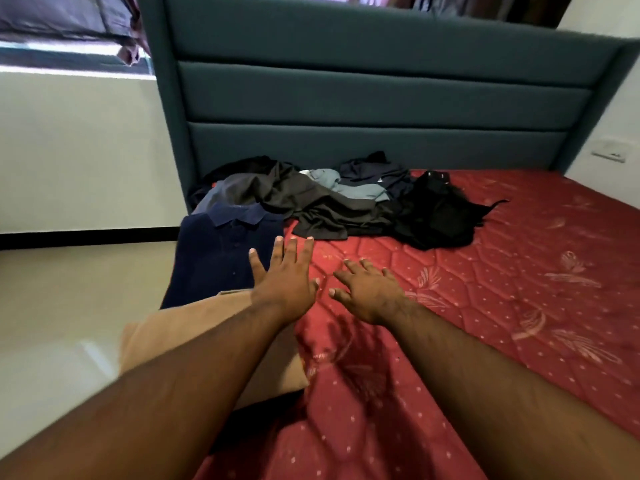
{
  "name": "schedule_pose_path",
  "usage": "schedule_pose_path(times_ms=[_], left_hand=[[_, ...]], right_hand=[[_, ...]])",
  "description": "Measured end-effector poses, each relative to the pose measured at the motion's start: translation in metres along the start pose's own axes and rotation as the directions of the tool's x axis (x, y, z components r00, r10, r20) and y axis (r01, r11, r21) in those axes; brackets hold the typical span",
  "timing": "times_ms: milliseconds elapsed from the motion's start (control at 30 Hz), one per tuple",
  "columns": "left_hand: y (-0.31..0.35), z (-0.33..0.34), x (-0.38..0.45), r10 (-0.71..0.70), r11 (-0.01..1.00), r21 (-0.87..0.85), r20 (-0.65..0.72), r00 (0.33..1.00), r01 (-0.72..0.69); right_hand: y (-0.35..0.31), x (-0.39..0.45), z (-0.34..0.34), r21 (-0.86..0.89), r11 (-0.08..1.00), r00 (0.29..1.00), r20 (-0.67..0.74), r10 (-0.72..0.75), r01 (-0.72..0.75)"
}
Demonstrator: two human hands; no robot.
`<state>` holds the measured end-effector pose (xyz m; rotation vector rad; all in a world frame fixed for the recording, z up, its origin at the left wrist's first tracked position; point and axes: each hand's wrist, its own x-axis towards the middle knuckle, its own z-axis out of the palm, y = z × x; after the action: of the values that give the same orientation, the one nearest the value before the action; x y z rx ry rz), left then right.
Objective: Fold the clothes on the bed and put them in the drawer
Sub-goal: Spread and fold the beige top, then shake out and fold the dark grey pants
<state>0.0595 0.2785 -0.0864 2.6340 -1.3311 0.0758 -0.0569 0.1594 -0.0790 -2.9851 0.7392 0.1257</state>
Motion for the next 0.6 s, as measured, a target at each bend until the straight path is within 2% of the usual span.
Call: schedule_pose_path(times_ms=[167,267,300,367,433,467,533,600], left_hand=[[0.022,0.051,0.112,0.090,0.996,-0.029,0.037,0.995,-0.089],[0.008,0.084,0.194,0.066,0.995,-0.082,0.051,0.996,-0.062],[-0.001,0.089,0.219,0.023,0.997,-0.072,0.051,0.998,-0.019],[-0.025,0.099,0.279,-0.063,0.997,0.038,-0.045,0.997,0.064],[-0.054,0.087,0.317,-0.196,0.968,0.116,-0.205,0.959,0.223],[-0.076,0.078,0.336,-0.299,0.940,0.093,-0.240,0.924,0.328],[-0.128,0.080,0.380,-0.517,0.856,-0.053,-0.146,0.844,0.515],[-0.178,0.085,0.416,-0.610,0.767,-0.269,-0.023,0.792,0.583]], right_hand=[[0.079,0.072,0.023,-0.040,0.999,0.999,0.012,0.035,-0.035],[0.120,0.136,0.040,-0.078,0.996,0.999,-0.018,0.038,-0.040],[0.133,0.154,0.043,-0.107,0.993,0.998,-0.036,0.052,-0.056],[0.166,0.200,0.052,-0.115,0.988,0.993,-0.069,0.097,-0.105],[0.192,0.227,0.056,-0.104,0.980,0.984,-0.069,0.165,-0.171],[0.206,0.239,0.057,-0.102,0.973,0.977,-0.080,0.197,-0.205],[0.235,0.258,0.066,-0.094,0.961,0.962,-0.107,0.252,-0.262],[0.262,0.277,0.069,-0.099,0.949,0.946,-0.163,0.282,-0.300]])
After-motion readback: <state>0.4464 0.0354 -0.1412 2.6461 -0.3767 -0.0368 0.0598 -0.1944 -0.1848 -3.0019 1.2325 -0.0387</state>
